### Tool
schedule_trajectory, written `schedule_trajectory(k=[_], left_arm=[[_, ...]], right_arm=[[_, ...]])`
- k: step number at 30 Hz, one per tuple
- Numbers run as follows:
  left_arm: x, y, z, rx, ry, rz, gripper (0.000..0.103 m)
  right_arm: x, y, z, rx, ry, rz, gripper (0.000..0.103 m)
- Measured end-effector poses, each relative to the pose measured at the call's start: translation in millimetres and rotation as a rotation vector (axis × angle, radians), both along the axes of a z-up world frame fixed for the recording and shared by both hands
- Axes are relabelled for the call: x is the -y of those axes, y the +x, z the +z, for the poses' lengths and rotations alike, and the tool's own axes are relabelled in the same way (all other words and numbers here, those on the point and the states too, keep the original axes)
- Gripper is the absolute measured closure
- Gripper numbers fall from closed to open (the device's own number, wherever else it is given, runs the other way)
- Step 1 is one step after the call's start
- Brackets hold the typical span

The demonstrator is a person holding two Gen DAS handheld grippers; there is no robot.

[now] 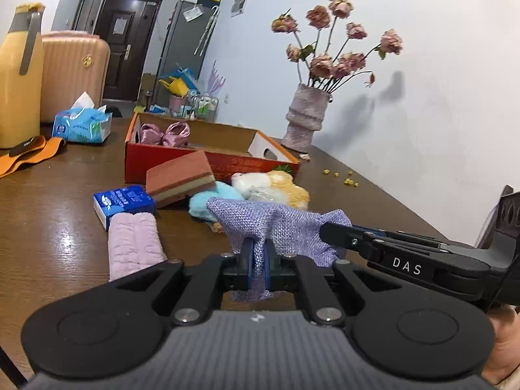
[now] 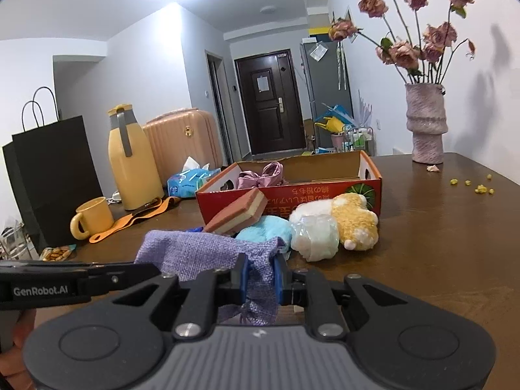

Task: Organize soft objects
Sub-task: 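Carry the lavender pouch into the red box and open the left gripper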

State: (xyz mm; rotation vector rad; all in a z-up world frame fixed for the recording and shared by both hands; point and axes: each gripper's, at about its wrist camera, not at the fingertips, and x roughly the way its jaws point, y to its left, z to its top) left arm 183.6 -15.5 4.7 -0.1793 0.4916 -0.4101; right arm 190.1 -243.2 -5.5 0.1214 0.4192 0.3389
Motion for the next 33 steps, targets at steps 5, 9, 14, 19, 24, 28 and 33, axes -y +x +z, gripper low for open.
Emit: schedule_trajectory(k=[5, 9, 14, 19, 24, 28, 33], left_arm=[[2, -3, 10, 0.029, 0.002, -0.002, 0.096], [2, 23, 27, 0.046, -0.018, -0.028, 0.096], [0, 101, 59, 0.035, -0.026, -0.032, 0.096], [15, 225, 90, -0.02, -0.017, -0.015, 0.096], [49, 349, 74, -0.129, 0.015, 0.016, 0.096], [69, 433, 26, -0.29, 0.0, 0.062, 0.096], [84, 479, -19, -0.393, 0.028, 0.105, 0.094]], right_arm=[[3, -4, 8, 0.03, 0.006, -0.004, 0.088], [8, 16, 21, 0.052, 0.014, -0.007, 0.088], [11, 87, 57, 0.089, 0.008, 0.027, 0.089], [16, 210, 87, 0.029, 0.008, 0.022, 0.089], [25, 345, 84, -0.099, -0.048, -0.046, 0.089], [26, 433, 53, -0.241, -0.133, -0.078, 0.089], [13, 484, 13, -0.324, -0.257, -0.124, 0.084]])
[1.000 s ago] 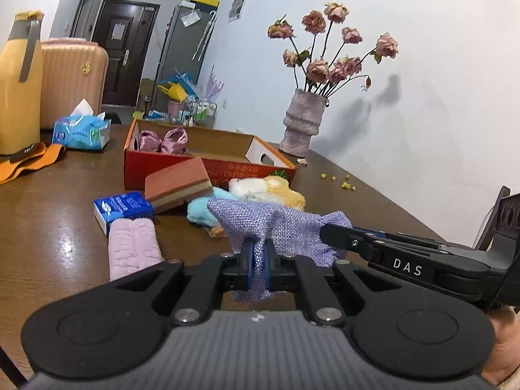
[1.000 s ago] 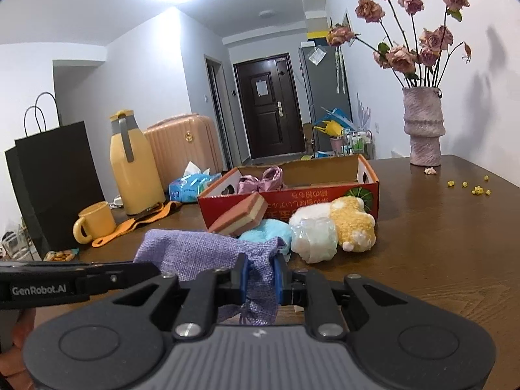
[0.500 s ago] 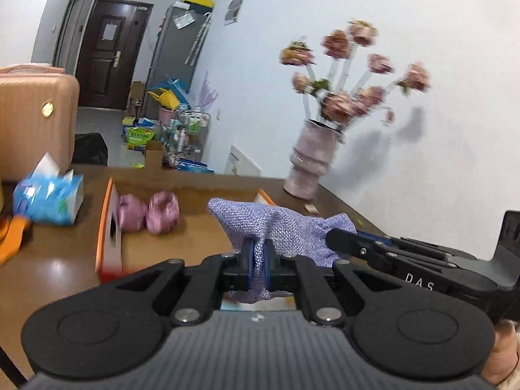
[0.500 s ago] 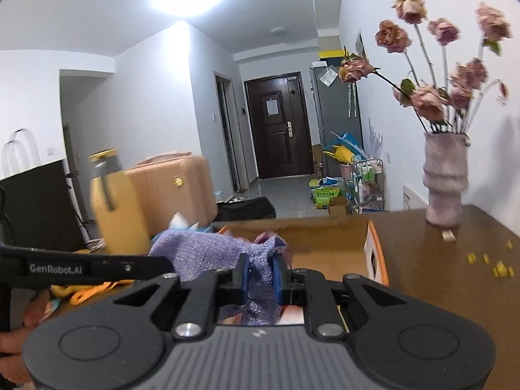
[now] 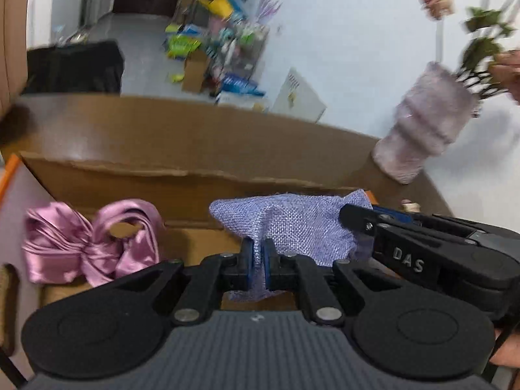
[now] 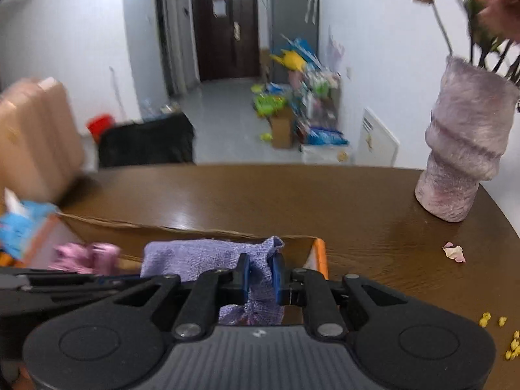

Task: Organize soft objects
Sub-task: 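Carry the lavender pouch into the red box and open the left gripper, then grasp the small snack packet with the left gripper while the right gripper grasps the white wedge sponge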

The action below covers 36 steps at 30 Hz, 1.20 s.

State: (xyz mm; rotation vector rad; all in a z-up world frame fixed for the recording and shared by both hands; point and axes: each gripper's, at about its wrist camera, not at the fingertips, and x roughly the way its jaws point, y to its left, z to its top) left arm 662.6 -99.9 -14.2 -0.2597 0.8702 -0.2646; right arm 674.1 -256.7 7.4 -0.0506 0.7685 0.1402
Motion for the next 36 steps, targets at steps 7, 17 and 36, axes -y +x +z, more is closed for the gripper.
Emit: schedule_trajectory(k=[7, 17, 36], left_arm=[[-9, -9, 8, 0.042, 0.034, -0.012, 0.07], [-72, -112, 115, 0.332, 0.226, 0.076, 0.045], [-117, -354, 152, 0.706, 0.361, 0.184, 0.015]], right_arm=[[-7, -2, -5, 0.001, -0.06, -0.008, 0.06], [28, -100, 98, 0.15, -0.029, 0.006, 0.048], [38, -339, 138, 0.532, 0.091, 0.021, 0.024]])
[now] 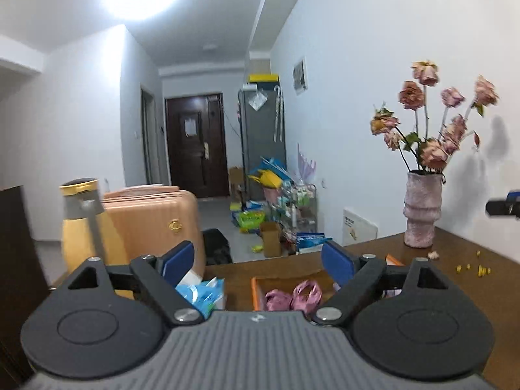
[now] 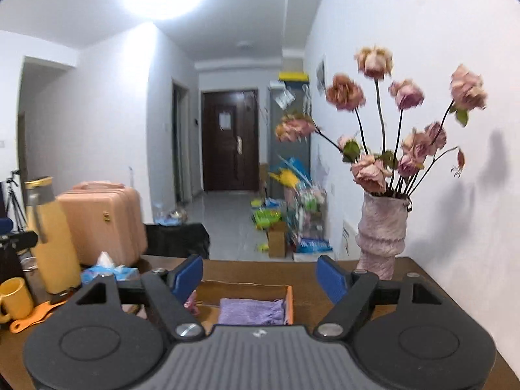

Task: Organize soft objects
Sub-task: 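Grasp the small snack packet with the left gripper while the right gripper grasps the white wedge sponge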

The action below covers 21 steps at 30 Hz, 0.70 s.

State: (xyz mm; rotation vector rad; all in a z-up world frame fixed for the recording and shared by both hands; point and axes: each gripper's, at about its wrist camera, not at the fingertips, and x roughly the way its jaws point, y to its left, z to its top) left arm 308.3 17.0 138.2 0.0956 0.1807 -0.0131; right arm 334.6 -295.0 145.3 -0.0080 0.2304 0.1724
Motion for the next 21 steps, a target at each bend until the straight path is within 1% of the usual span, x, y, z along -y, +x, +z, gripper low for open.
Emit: schedule_trajectory(k=[2, 4, 8, 11, 13, 16, 18, 21], left_arm=[[-1, -34, -16, 0.015, 0.011, 0.004, 0.013], [-4, -70, -34, 0.038, -0.004, -0.003, 0.009], [-8, -135, -66, 0.067, -0.025, -0.005, 0.005], [-7, -167, -90, 0.034, -0.042, -0.01, 0.005], [-7, -180, -104, -0.009, -0.052, -0.026, 0.005], [-9, -182, -113, -0.066, -0.061, -0.045, 0.005], [-11, -180, -114, -0.066, -0.064, -0.044, 0.005], [-13, -174, -115, -0.072, -0.091, -0.039, 0.005]], right_arm=[[-3, -36, -14, 0.024, 0.004, 0.018, 0.021], [-8, -70, -30, 0.042, -0.001, 0.04, 0.019], [-21, -131, -70, 0.055, -0.002, 0.071, 0.017], [-32, -169, -100, 0.031, 0.034, 0.074, 0.016], [-38, -188, -117, 0.02, 0.061, 0.082, 0.016], [-46, -198, -129, -0.014, 0.04, 0.108, 0.016], [-50, -197, -130, -0.02, 0.02, 0.108, 0.017], [-53, -190, -131, -0.035, 0.03, 0.094, 0.017]])
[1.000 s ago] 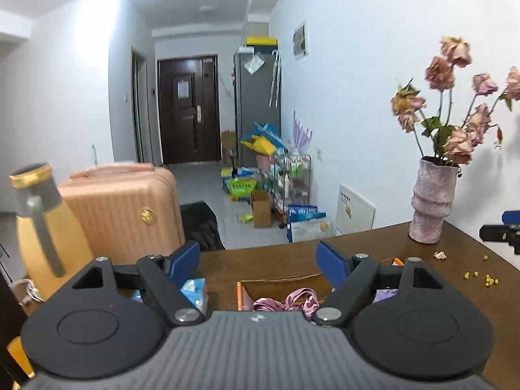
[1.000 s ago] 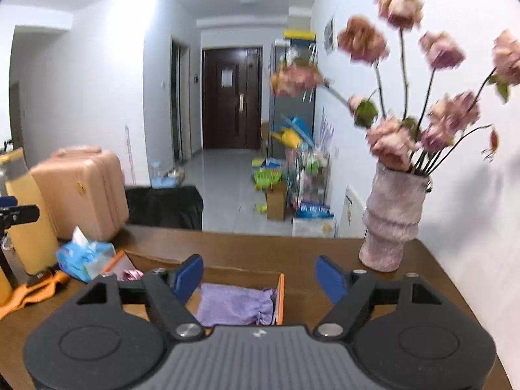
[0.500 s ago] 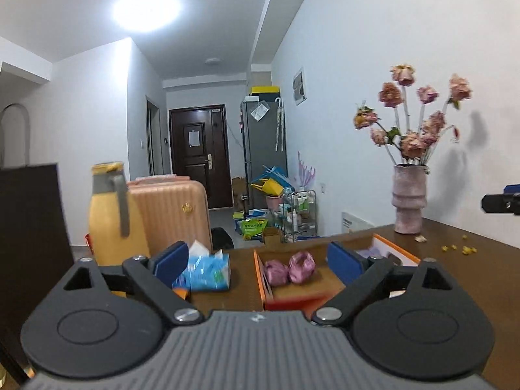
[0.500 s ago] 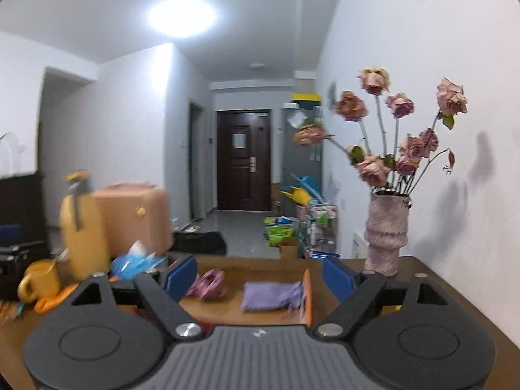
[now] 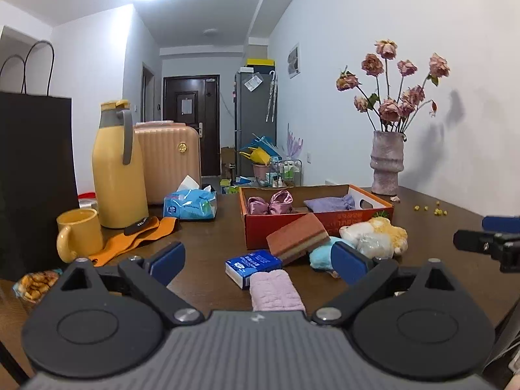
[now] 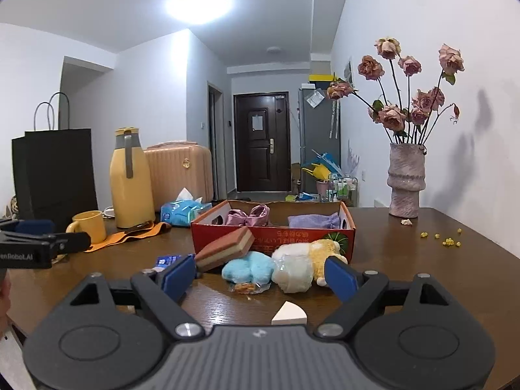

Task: Organize soft objects
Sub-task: 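Grasp the small snack packet with the left gripper while the right gripper grasps the white wedge sponge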

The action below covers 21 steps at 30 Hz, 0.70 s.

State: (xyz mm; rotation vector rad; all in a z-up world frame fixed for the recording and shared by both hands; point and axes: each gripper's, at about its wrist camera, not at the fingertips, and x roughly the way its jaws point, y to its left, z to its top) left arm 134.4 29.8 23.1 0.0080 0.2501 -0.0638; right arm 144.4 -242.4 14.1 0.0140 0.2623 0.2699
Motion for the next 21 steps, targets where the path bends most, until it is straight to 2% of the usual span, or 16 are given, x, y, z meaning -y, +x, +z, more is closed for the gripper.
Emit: schedule_trajectory(k=[6, 12, 17, 19, 20, 21], left_arm=[[5, 25, -13, -0.068, 0.01, -0.011, 0.006], [28, 81, -26, -0.194, -0.076, -0.133, 0.032], [64, 139, -50, -0.332, -0.102, -0.19, 0.032], [75, 161, -61, -0.372, -0.105, -0.194, 0.032], [80, 169, -63, -0.386, -0.098, -0.182, 0.033], [85, 176, -65, -0.386, -0.099, -0.176, 0.033]], right_arm=[[-4, 24, -14, -0.073, 0.006, -0.003, 0.02], [-2, 61, -37, -0.167, -0.014, -0.032, 0.026], [1, 96, -61, -0.26, -0.025, -0.058, 0.033], [-1, 110, -69, -0.293, -0.033, -0.064, 0.038], [-2, 117, -72, -0.306, -0.045, -0.06, 0.045], [-4, 123, -76, -0.32, -0.062, -0.056, 0.058]])
